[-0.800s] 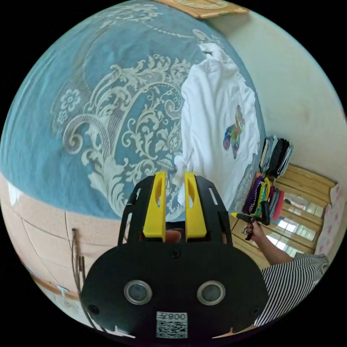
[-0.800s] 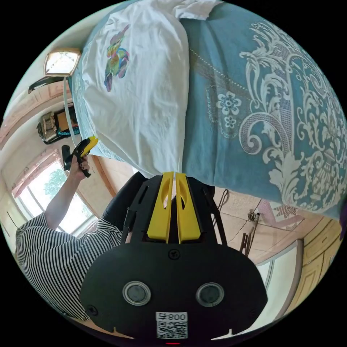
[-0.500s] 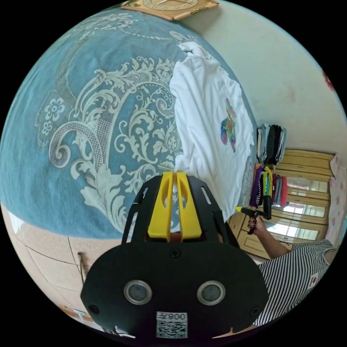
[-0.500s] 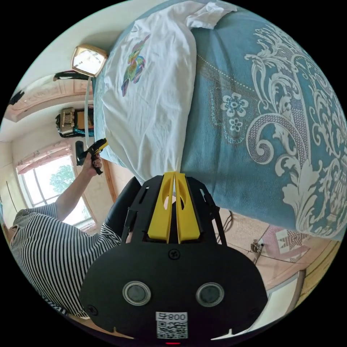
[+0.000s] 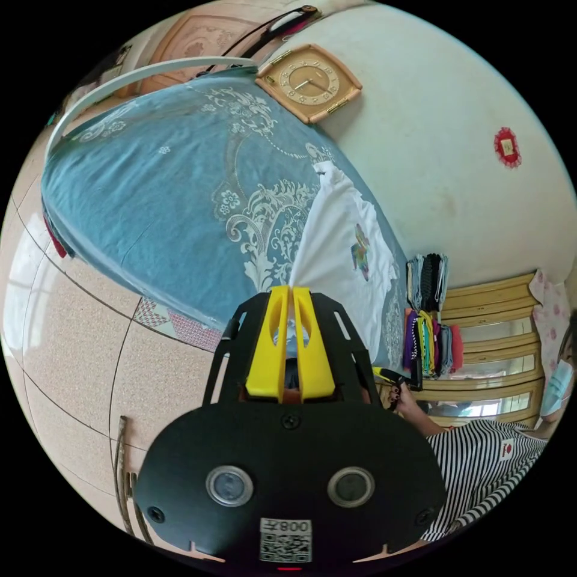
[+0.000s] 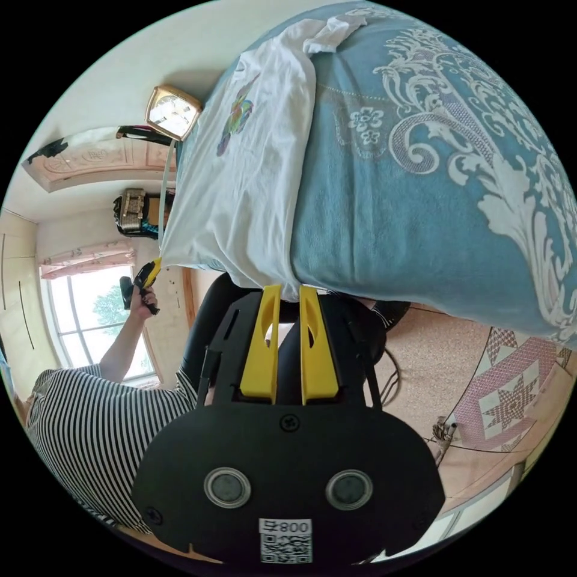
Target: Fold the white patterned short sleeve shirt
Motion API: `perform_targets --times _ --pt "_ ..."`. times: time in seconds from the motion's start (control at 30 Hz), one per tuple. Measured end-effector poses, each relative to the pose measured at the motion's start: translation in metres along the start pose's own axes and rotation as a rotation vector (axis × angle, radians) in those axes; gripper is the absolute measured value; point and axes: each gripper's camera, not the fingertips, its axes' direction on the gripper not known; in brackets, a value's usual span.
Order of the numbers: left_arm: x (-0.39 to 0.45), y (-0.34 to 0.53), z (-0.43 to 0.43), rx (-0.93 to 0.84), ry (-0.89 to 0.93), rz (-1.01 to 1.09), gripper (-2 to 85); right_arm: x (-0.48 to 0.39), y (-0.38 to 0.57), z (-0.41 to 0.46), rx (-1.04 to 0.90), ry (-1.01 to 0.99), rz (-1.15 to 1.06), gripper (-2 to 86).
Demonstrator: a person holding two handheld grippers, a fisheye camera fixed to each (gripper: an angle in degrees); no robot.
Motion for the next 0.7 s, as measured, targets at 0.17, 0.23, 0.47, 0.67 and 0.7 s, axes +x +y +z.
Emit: perform_targets --times 0.17,0.23,0.47,0.67,0.7 --pt "0.009 0.013 -0.004 -0.031 -0.012 0.024 1.2 0.002 0.015 0.020 -0.007 0.030 0.018 5.9" --pt "0.010 0.017 -0.003 -0.044 -0.007 0.026 1.2 0.006 0.024 0.022 -0.020 0.044 0.031 4.2" --pt "0.015 0.026 -0.006 -0.068 -0.023 0.040 1.2 0.012 0.052 0.011 -0.035 -0.064 -0.041 0.7" --pt "0.005 0.041 -0.013 -0.109 -0.063 -0.002 1.2 0.018 0.084 -0.021 -0.056 -0.214 -0.058 0.1" --pt "0.002 0.044 -0.013 -0.108 -0.050 -0.021 1.2 0.020 0.090 -0.030 -0.054 -0.237 -0.049 0.0"
